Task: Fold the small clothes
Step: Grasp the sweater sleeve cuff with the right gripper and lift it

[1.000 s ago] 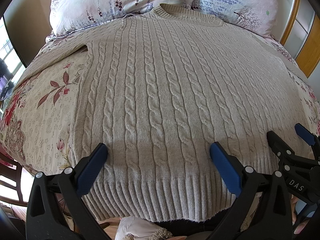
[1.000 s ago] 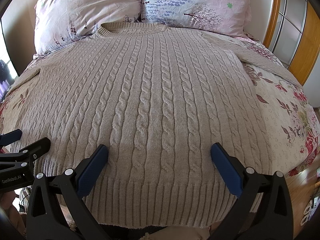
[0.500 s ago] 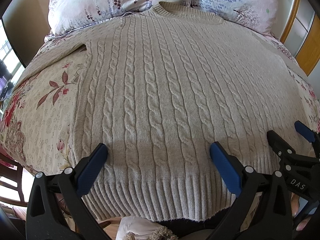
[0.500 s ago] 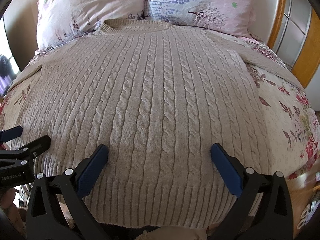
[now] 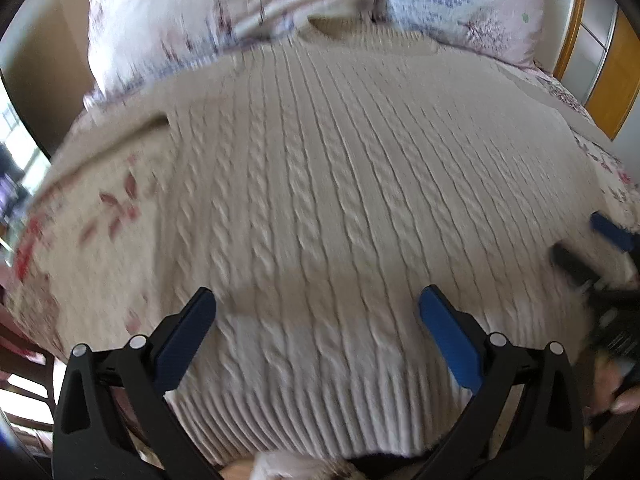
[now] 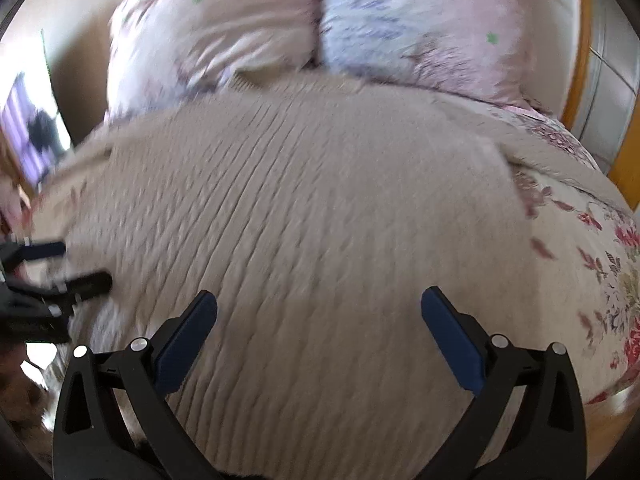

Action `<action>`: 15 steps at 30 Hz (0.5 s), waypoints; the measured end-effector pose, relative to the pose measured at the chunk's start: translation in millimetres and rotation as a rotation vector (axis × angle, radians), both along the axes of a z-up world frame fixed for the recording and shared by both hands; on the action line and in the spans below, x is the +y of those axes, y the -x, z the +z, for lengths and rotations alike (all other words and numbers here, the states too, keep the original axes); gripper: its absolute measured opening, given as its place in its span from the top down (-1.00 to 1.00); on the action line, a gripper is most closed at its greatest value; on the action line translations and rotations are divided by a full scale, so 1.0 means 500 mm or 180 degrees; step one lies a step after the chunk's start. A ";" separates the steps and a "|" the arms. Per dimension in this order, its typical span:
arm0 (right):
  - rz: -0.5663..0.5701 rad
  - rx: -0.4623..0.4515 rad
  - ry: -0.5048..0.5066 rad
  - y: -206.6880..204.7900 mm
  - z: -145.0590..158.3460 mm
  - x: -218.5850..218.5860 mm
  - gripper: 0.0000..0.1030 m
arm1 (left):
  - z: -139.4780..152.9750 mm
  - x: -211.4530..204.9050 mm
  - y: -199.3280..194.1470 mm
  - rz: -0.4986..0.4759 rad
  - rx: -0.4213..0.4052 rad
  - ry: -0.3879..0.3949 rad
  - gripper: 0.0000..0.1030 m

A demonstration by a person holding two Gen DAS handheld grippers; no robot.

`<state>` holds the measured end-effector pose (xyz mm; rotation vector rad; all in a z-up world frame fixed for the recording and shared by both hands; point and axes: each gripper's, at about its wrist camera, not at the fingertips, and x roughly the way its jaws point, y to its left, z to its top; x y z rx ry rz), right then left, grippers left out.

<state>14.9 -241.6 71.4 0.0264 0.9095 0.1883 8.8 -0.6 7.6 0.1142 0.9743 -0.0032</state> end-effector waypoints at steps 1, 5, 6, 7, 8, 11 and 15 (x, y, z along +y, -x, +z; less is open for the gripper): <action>-0.0088 -0.0032 -0.0091 -0.011 0.010 -0.022 -0.97 | 0.005 -0.002 -0.004 0.0010 -0.0084 -0.0091 -0.97; -0.0703 -0.0068 -0.0529 -0.079 0.047 -0.153 -0.84 | 0.018 0.008 -0.035 -0.0055 -0.0200 -0.0089 -0.97; -0.0863 -0.0066 -0.0640 -0.094 0.051 -0.188 -0.69 | 0.020 0.012 -0.045 -0.0088 -0.0186 -0.0023 -0.97; -0.1029 -0.0043 -0.0755 -0.106 0.053 -0.222 -0.61 | 0.023 0.016 -0.057 -0.0131 -0.0176 0.0072 -0.97; -0.1281 0.0019 -0.0961 -0.129 0.052 -0.277 -0.48 | 0.026 0.021 -0.066 -0.0177 -0.0174 0.0165 -0.97; -0.1779 0.0155 -0.1291 -0.169 0.037 -0.382 -0.27 | 0.040 0.033 -0.097 -0.0302 -0.0205 0.0348 -0.97; -0.2356 0.0273 -0.1626 -0.209 0.006 -0.499 -0.07 | 0.062 0.033 -0.137 -0.0366 -0.0321 0.0340 -0.97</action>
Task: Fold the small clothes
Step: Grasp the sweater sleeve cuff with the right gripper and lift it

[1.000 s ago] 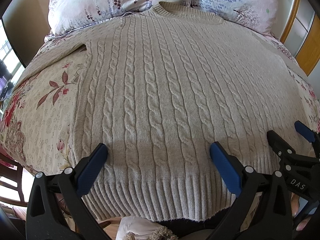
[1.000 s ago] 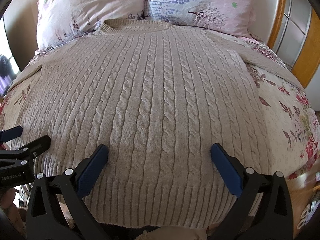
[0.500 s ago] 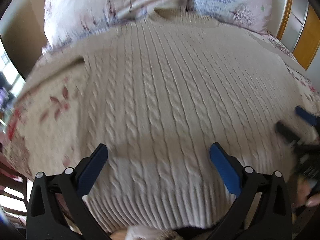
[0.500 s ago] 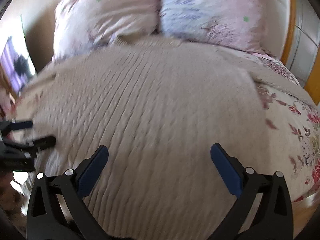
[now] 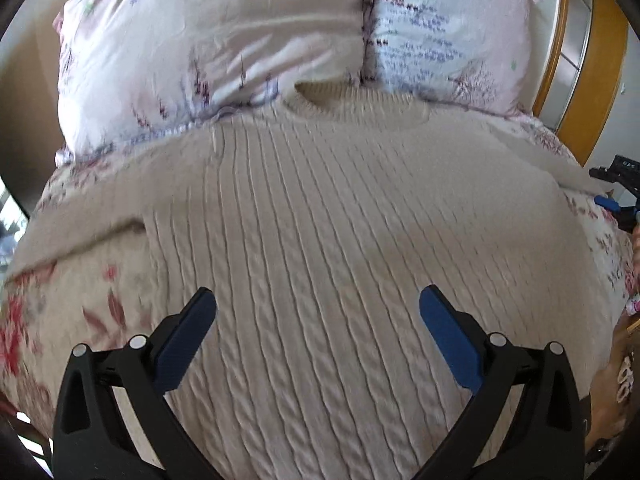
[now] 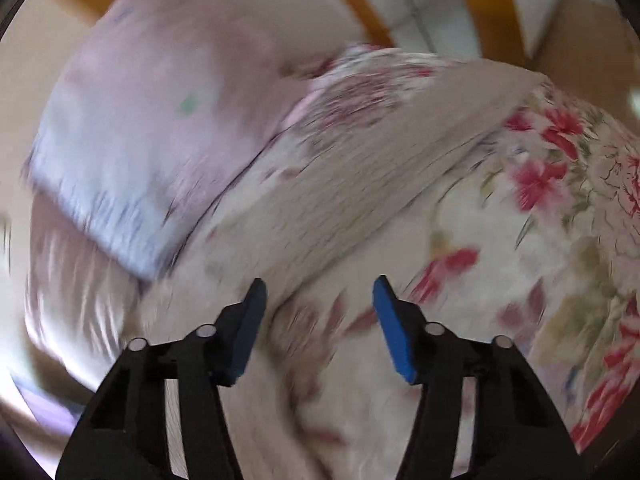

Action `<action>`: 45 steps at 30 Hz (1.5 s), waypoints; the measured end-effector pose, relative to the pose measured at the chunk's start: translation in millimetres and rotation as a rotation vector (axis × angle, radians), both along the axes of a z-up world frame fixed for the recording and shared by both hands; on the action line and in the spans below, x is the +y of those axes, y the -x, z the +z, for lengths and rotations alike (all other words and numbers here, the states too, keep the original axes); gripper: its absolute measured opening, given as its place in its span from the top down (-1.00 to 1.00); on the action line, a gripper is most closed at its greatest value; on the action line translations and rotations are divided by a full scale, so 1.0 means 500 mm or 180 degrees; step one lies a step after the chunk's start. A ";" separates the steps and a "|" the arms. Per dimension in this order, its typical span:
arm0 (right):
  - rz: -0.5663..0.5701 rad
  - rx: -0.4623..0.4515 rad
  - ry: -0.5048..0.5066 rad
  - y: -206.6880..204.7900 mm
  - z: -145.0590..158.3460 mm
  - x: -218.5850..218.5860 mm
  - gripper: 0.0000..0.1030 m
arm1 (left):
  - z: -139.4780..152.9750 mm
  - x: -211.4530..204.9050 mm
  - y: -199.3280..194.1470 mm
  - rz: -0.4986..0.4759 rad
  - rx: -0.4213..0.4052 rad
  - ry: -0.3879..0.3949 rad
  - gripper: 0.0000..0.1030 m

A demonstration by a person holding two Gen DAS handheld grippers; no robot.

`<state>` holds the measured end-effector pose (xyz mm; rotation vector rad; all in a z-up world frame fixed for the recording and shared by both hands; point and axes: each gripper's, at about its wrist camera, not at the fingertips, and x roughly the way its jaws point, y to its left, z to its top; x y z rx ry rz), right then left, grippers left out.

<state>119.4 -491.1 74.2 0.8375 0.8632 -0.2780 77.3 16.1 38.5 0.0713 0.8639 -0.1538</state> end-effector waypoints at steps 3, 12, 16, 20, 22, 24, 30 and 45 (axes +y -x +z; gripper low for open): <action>-0.0329 0.0116 -0.0189 -0.020 -0.025 -0.066 0.02 | 0.012 -0.001 -0.042 -0.0009 0.0006 -0.0043 -0.97; -0.0822 0.0229 -0.0308 -0.039 -0.059 -0.151 0.17 | 0.022 -0.015 -0.120 -0.0220 0.0093 0.0068 -0.97; -0.0973 0.0193 -0.0260 -0.036 -0.064 -0.177 0.32 | 0.024 -0.002 -0.145 -0.0159 0.0121 0.0328 -0.97; -0.1041 0.0200 -0.0224 -0.031 -0.070 -0.194 0.68 | 0.024 0.010 -0.171 -0.0075 0.0106 0.0470 -0.97; -0.1074 0.0178 -0.0228 -0.029 -0.075 -0.199 0.78 | 0.022 0.018 -0.180 -0.0046 0.0095 0.0547 -0.97; -0.1061 0.0151 -0.0164 -0.029 -0.076 -0.197 0.82 | 0.021 0.026 -0.186 -0.0051 0.0033 0.0651 -0.97; -0.0826 -0.0087 0.0413 -0.047 -0.009 -0.154 0.84 | 0.016 0.043 -0.202 -0.0119 0.0057 0.0833 -0.97; 0.1488 -0.0922 0.0525 -0.144 0.118 0.331 0.85 | 0.015 0.076 -0.212 0.0084 0.0133 0.1527 -0.97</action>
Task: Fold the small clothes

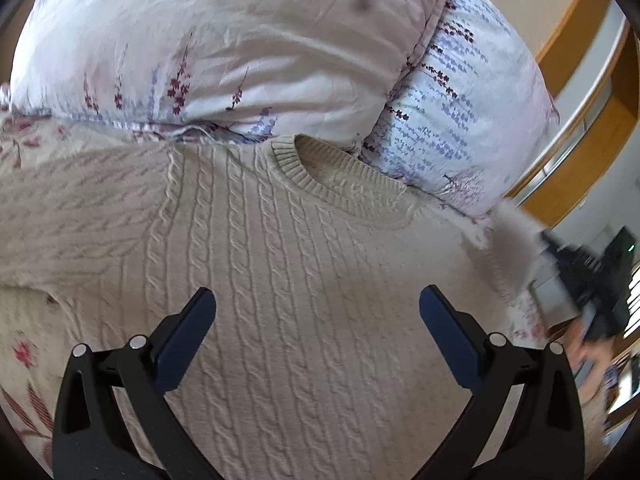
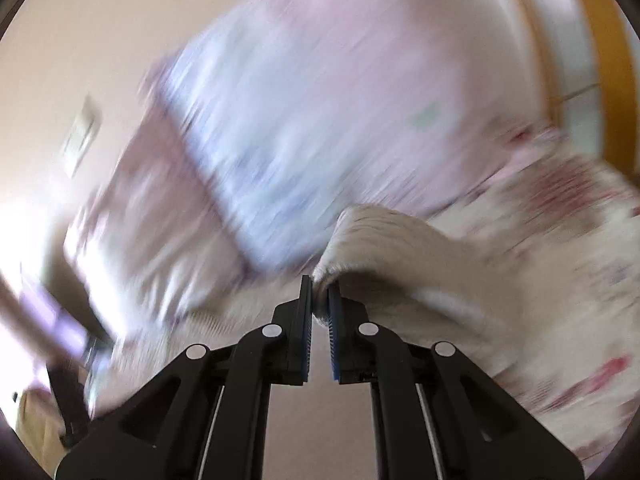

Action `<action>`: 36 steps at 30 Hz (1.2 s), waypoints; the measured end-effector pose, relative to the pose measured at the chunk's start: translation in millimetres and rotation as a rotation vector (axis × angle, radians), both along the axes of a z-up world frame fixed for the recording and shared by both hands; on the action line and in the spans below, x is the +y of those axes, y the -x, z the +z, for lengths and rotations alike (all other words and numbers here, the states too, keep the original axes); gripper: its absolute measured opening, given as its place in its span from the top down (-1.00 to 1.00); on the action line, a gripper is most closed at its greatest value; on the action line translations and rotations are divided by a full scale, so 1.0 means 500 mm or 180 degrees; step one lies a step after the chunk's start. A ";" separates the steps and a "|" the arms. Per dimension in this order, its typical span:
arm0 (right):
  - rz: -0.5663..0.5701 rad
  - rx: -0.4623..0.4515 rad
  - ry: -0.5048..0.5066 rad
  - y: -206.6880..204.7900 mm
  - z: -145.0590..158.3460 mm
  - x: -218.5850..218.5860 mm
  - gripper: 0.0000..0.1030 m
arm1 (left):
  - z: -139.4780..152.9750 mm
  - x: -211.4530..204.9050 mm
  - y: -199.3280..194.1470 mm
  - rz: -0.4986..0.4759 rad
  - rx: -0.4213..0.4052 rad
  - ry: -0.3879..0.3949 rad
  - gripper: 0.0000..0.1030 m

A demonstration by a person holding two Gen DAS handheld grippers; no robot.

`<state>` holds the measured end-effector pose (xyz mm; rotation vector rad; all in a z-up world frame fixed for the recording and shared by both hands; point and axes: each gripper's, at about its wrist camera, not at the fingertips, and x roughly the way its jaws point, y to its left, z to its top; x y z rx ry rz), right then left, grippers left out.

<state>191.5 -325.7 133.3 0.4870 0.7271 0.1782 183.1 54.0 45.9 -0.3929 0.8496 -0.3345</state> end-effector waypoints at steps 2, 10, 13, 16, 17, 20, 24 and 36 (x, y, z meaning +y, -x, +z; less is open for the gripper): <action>0.0292 0.0298 0.0025 -0.014 -0.059 0.072 0.85 | -0.004 -0.004 -0.002 0.0002 0.0065 0.0078 -0.96; 0.0373 0.0897 -0.0227 -0.021 -0.153 0.121 0.54 | -0.006 -0.009 -0.003 -0.0116 0.0146 0.0252 -0.96; 0.0080 0.0925 -0.0523 -0.023 -0.153 0.065 0.24 | -0.006 -0.003 -0.004 -0.0101 0.0168 0.0303 -0.96; -0.0231 0.0946 -0.0666 -0.027 -0.148 0.022 0.24 | -0.009 0.007 -0.003 -0.0064 0.0199 0.0363 -0.96; -0.0350 0.0941 -0.0684 -0.028 -0.147 0.009 0.24 | -0.010 0.012 -0.003 -0.0053 0.0210 0.0376 -0.96; -0.0649 0.0987 -0.0748 -0.043 -0.149 -0.008 0.25 | -0.011 0.026 0.000 -0.0031 0.0225 0.0412 -0.93; -0.0845 0.0870 -0.0371 -0.065 -0.122 0.020 0.72 | -0.011 0.046 0.002 0.0010 0.0241 0.0485 -0.88; 0.1302 0.0705 0.0419 -0.065 -0.113 0.337 0.02 | -0.043 0.073 -0.006 0.0160 0.0473 0.0762 -0.82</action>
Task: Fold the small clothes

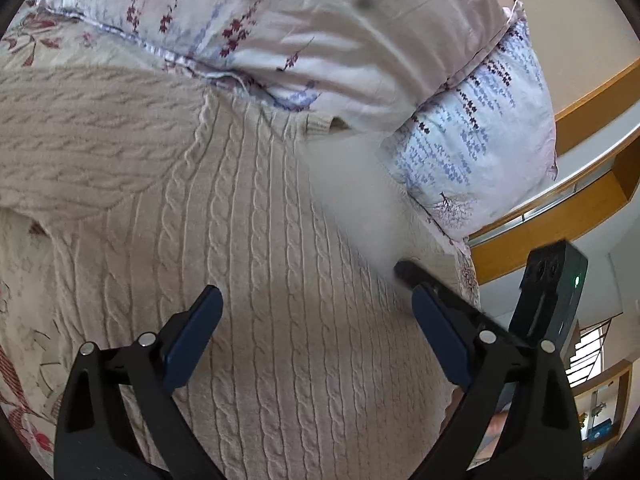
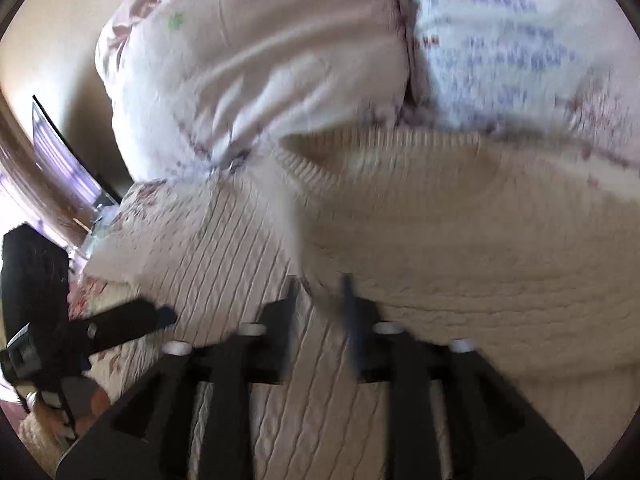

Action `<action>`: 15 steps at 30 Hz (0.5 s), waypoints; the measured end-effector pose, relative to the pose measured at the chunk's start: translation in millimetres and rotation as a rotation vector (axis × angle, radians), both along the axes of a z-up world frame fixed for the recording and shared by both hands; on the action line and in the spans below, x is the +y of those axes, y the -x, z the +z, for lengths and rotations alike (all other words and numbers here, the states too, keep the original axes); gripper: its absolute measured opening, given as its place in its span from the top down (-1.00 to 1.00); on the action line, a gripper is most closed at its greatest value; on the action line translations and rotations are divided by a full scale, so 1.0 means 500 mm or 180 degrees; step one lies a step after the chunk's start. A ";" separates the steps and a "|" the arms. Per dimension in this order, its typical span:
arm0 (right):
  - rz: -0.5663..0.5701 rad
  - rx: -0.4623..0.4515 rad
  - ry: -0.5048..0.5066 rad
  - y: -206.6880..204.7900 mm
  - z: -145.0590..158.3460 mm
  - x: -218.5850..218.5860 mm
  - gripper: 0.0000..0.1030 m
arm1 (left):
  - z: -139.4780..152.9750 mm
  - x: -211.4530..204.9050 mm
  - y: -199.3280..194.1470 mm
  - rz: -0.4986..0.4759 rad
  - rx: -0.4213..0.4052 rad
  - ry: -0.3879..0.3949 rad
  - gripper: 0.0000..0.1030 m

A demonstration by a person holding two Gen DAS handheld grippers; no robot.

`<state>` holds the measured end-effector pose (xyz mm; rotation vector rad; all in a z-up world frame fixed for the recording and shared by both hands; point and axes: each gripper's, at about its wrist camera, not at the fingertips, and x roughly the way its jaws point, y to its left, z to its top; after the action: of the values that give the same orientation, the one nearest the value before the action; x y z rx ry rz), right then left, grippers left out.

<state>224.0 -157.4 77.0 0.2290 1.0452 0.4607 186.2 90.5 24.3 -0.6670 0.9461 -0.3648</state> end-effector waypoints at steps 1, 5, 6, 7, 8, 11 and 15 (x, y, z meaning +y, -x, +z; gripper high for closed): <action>-0.0052 0.0021 -0.0080 0.008 -0.002 -0.013 -0.09 | -0.003 -0.001 -0.001 -0.0005 0.0012 0.0015 -0.78; -0.0588 0.0146 -0.0494 0.047 -0.004 -0.129 -0.10 | -0.013 -0.005 -0.019 -0.0019 0.0103 0.0198 -0.62; -0.0817 0.0222 -0.0662 0.057 -0.010 -0.171 -0.10 | -0.017 -0.007 -0.023 -0.0015 0.0127 0.0238 -0.57; -0.1077 0.0331 -0.0841 0.068 -0.021 -0.218 -0.10 | -0.020 -0.009 -0.029 -0.0003 0.0160 0.0287 -0.51; -0.1267 0.0411 -0.0963 0.078 -0.033 -0.250 -0.10 | -0.024 -0.011 -0.035 0.0010 0.0185 0.0326 -0.47; -0.1985 0.0613 -0.1263 0.107 -0.072 -0.364 -0.03 | -0.035 -0.014 -0.053 0.0069 0.0282 0.0418 -0.26; -0.2495 0.0567 -0.1434 0.117 -0.097 -0.439 0.13 | -0.048 -0.016 -0.072 0.0122 0.0339 0.0406 0.02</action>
<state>165.6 -376.8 28.4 1.0514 0.9253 -0.0501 222.2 82.6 0.4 -0.8265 1.0157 -0.3604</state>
